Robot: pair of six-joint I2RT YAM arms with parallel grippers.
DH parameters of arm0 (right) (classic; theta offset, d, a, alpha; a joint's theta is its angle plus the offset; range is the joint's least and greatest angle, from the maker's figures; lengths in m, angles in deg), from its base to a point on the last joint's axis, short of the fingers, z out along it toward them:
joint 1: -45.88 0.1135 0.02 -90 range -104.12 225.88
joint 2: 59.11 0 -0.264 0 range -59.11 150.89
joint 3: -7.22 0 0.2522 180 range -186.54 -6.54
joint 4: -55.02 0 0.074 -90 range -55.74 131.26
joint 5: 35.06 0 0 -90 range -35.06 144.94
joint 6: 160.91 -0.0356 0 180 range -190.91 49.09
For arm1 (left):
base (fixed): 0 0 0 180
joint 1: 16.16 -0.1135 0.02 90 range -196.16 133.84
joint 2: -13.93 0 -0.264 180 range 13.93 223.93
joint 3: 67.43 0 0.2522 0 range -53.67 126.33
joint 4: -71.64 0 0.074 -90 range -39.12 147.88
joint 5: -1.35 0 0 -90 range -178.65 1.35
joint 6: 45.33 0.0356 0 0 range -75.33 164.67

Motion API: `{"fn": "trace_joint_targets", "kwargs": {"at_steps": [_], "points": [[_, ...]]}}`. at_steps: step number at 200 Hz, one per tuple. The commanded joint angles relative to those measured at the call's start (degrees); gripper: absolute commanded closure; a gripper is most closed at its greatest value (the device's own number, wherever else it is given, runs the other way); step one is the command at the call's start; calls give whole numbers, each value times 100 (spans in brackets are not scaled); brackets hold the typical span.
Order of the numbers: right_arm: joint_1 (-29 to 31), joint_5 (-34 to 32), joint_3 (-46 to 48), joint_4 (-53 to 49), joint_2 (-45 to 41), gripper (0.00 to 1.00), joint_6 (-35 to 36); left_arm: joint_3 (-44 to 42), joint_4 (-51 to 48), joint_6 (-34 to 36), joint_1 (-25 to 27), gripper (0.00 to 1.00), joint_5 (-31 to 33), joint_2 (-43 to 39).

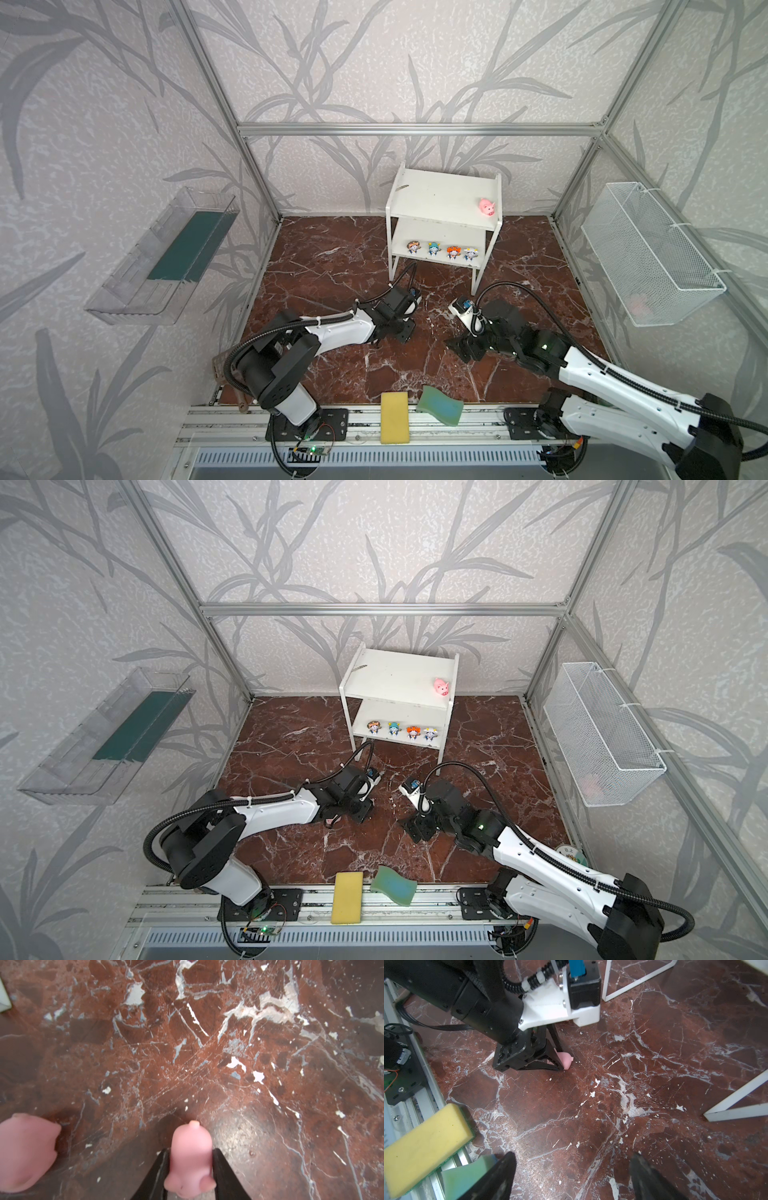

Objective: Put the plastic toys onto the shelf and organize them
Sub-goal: 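Close the left gripper on a pink pig while the right gripper hovers, then carry the pink pig to the shelf top with the left gripper while the right withdraws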

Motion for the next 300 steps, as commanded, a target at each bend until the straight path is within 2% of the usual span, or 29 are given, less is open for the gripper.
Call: {"fn": "trace_joint_targets", "kwargs": {"at_steps": [1,63,94,126,185,240,300], "points": [[22,-18,-210,-167,-155,14,7,257,-423,28,3,69,-41,-320],[21,-132,-253,-308,-435,14,-91,729,-1287,-18,2,75,-137,-1010],[21,-597,-462,-810,-578,14,-376,1661,-2355,-167,1,75,-13,-1350],[22,-1048,-714,-1457,-930,14,-637,3053,-3290,-259,0,75,75,-1363],[21,-1671,-1298,-2422,-1517,14,-702,5735,-3980,-191,3,75,-16,-389],[22,-1979,-2003,-3024,-1662,14,-304,7435,-3773,-232,42,75,114,770],[17,-2203,-1993,-3222,-1918,13,-214,9701,-4170,-143,134,76,257,2382]]}}
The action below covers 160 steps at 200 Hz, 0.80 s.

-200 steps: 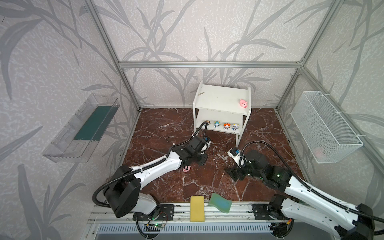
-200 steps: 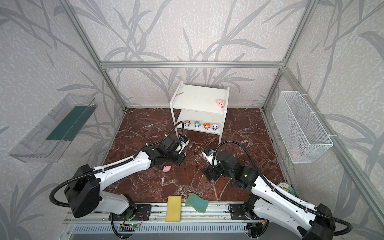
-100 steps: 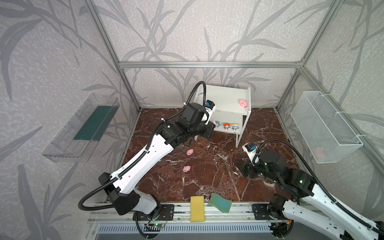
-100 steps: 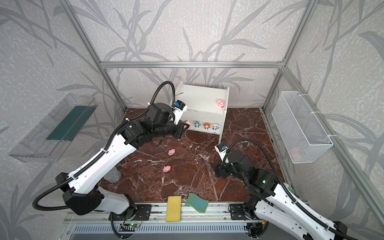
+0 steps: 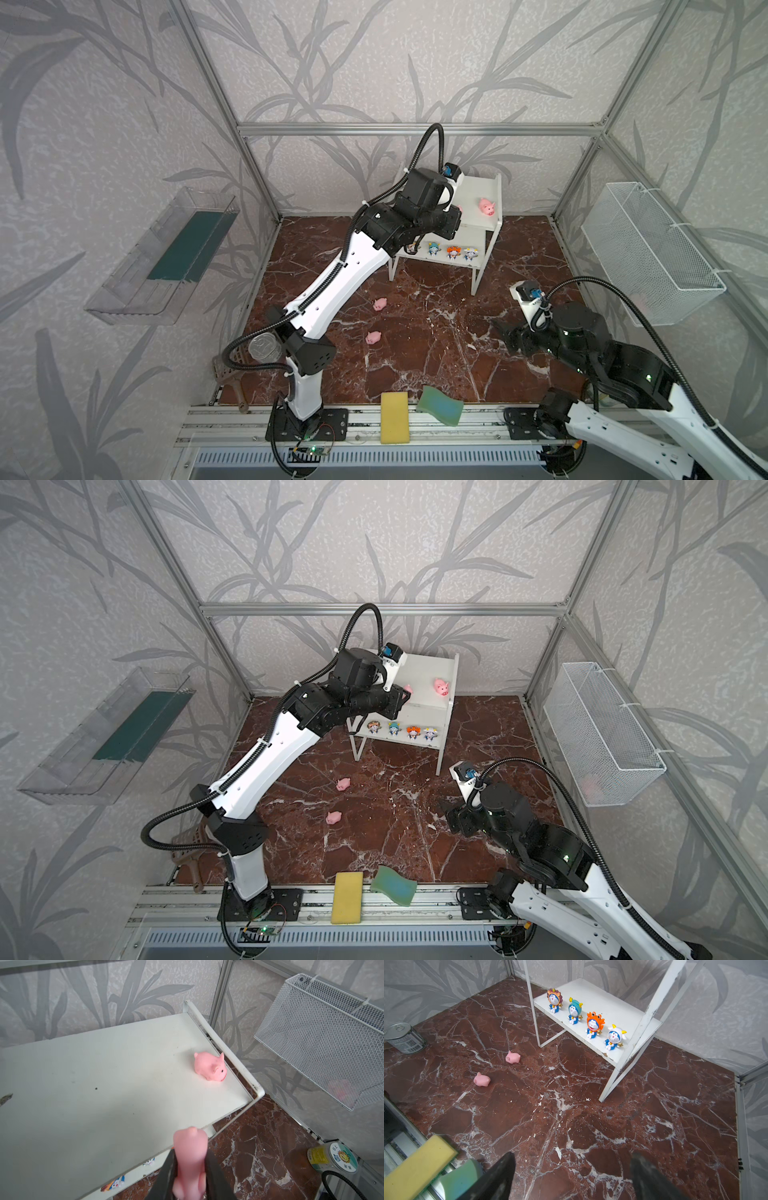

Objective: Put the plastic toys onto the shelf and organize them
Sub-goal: 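Carry the pink pig to the shelf top with the left gripper while the right withdraws, then lower the pink pig onto the shelf top beside the other pig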

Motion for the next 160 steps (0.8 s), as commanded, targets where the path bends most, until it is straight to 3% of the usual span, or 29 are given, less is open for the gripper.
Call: {"fn": "trace_joint_targets", "kwargs": {"at_steps": [1,38,160], "points": [[17,-186,-55,-237,-105,13,95,731,-345,46,46,76,144,427],[19,-273,68,-280,-289,13,128,1480,-407,68,59,76,245,1049],[19,-213,392,-131,-468,12,179,1485,394,93,67,75,283,1449]]}}
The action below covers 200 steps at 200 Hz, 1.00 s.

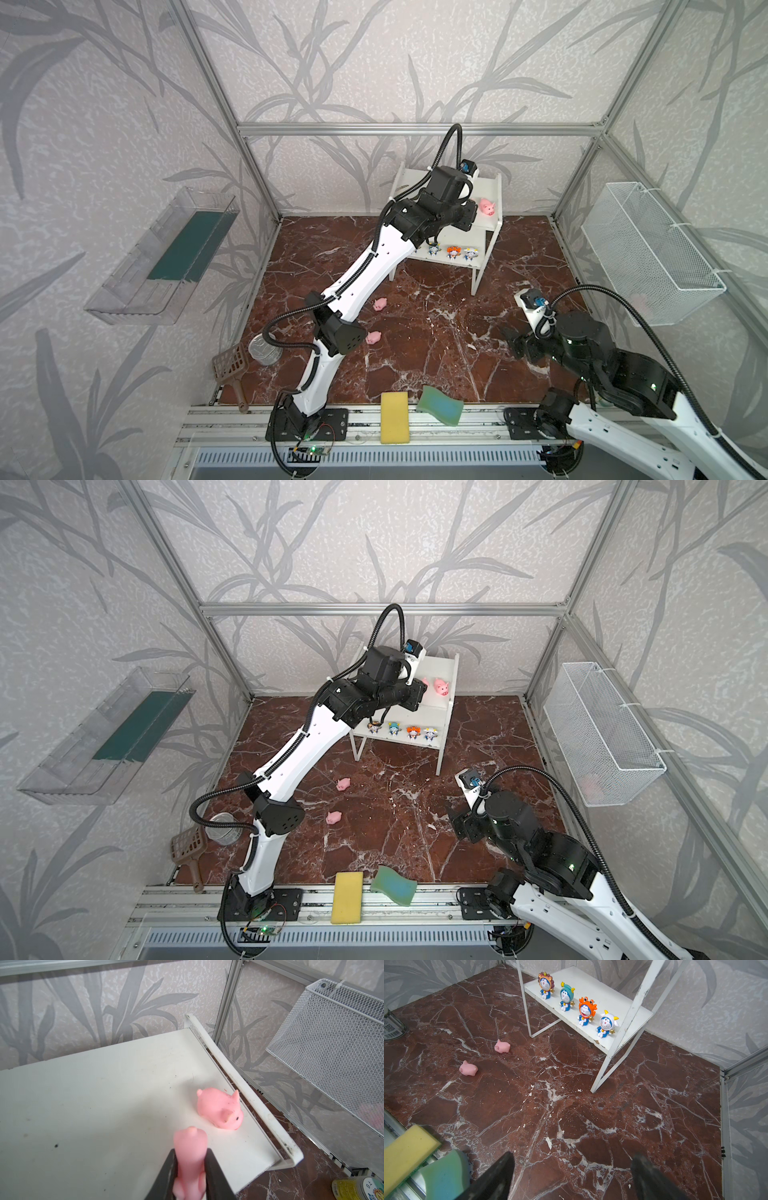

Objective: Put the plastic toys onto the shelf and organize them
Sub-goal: 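Lower the pink pig onto the shelf top beside the other pig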

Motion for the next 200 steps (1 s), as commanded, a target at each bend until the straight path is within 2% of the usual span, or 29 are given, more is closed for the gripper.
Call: {"fn": "trace_joint_targets", "kwargs": {"at_steps": [1,49,200], "points": [[19,-28,66,42,-53,12,45,200,248,46,23,75,31,157],[19,-24,117,72,-99,11,58,203,329,37,23,73,30,225],[19,41,218,172,-196,11,63,207,442,98,23,55,101,168]]}}
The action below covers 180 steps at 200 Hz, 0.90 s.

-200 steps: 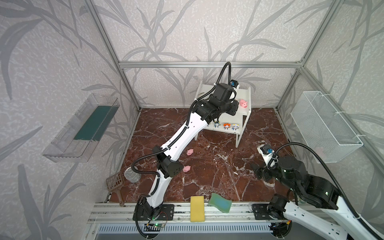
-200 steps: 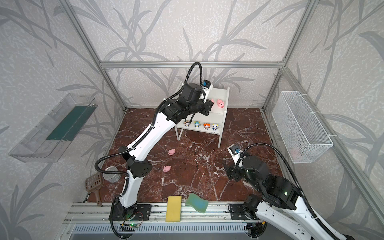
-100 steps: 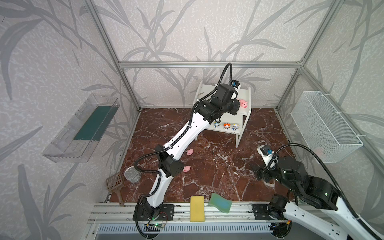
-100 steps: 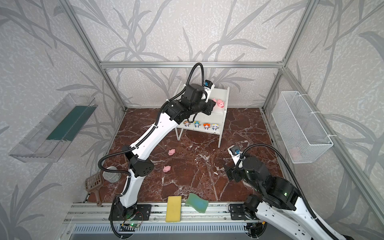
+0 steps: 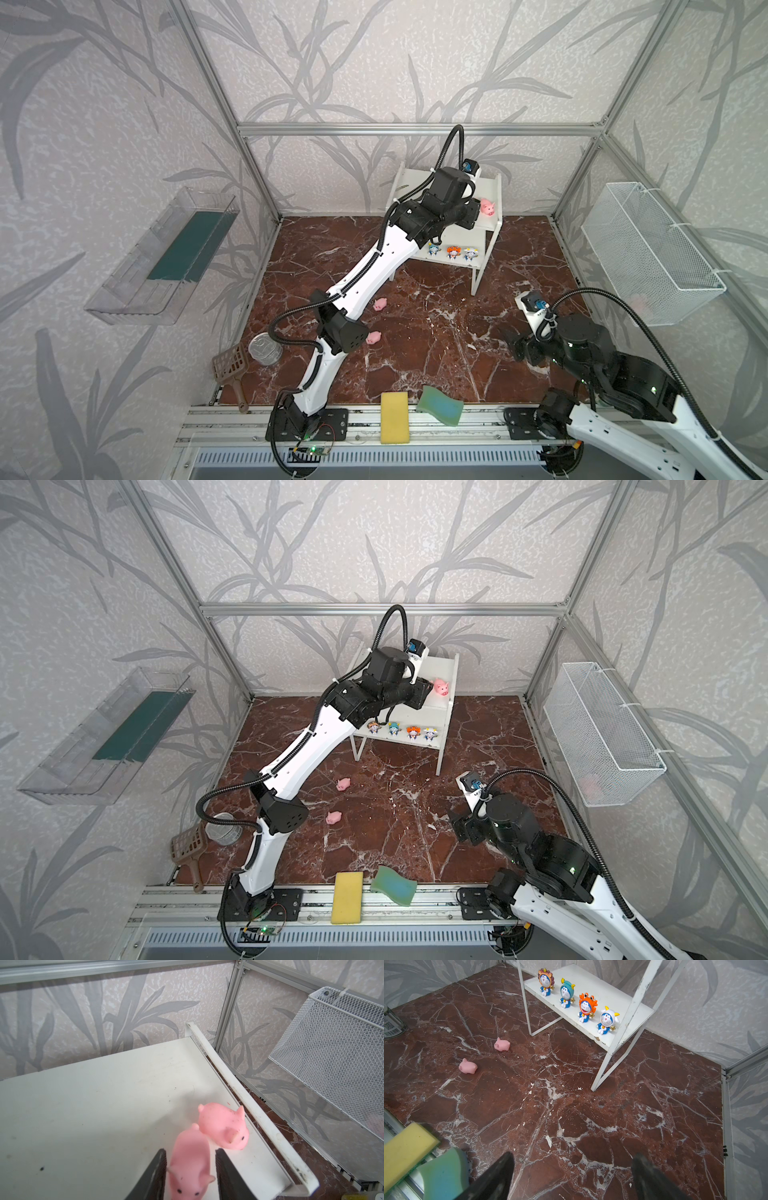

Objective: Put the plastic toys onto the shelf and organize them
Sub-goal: 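Lower the pink pig onto the shelf top beside the other pig, then open the left gripper and release the pig on the shelf top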

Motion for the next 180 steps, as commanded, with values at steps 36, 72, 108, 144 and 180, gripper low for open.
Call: {"fn": "trace_joint_targets", "kwargs": {"at_steps": [36,72,108,144,180], "points": [[19,48,76,157,-60,11,47,196,37,109,17,46,64,-128],[19,60,85,166,-59,11,45,52,-83,292,-5,40,391,-373],[19,82,85,185,-50,11,72,-516,68,409,-56,34,594,-748],[19,124,85,232,-82,11,96,-1002,216,509,-125,28,771,-1043],[19,170,85,250,-45,11,84,-1373,307,527,-250,26,936,-1184]]}}
